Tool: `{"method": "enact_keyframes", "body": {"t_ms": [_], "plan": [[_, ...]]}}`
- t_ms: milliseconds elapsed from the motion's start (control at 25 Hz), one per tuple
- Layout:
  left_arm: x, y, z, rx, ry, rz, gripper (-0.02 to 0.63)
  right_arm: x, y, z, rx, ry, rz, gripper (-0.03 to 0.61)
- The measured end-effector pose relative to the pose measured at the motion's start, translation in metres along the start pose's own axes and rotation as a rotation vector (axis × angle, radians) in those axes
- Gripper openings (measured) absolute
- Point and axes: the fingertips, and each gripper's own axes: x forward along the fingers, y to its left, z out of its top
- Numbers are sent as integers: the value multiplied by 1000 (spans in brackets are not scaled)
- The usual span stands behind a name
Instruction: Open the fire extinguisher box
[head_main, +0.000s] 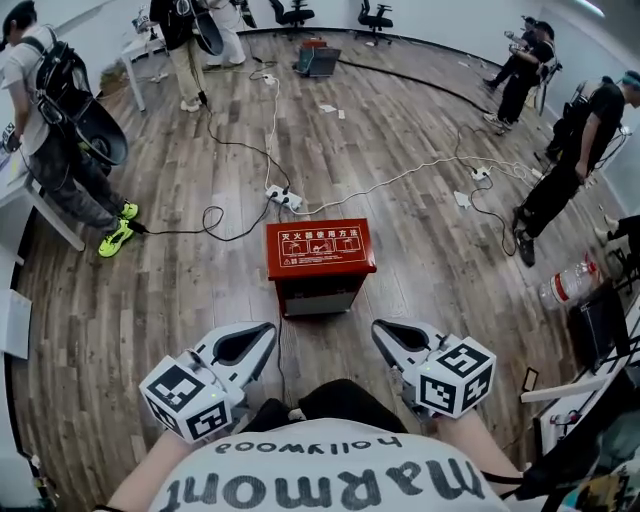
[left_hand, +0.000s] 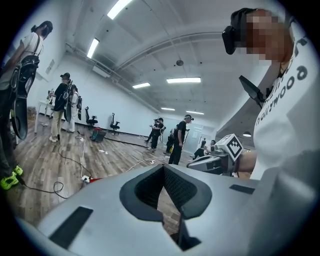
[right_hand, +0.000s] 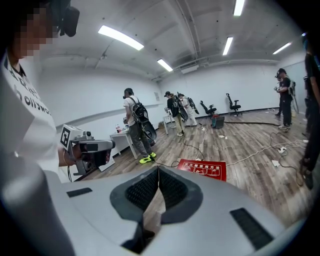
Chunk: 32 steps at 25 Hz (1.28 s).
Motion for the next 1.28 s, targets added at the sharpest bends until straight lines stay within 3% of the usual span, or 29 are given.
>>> {"method": "enact_keyframes", "body": {"t_ms": [600, 1280], "plan": [[40, 26, -14, -44, 78, 59, 6, 26, -51, 9, 14, 75, 58, 11], [133, 63, 21, -39, 42, 163, 6, 48, -148, 42, -5, 94, 115, 11]]}}
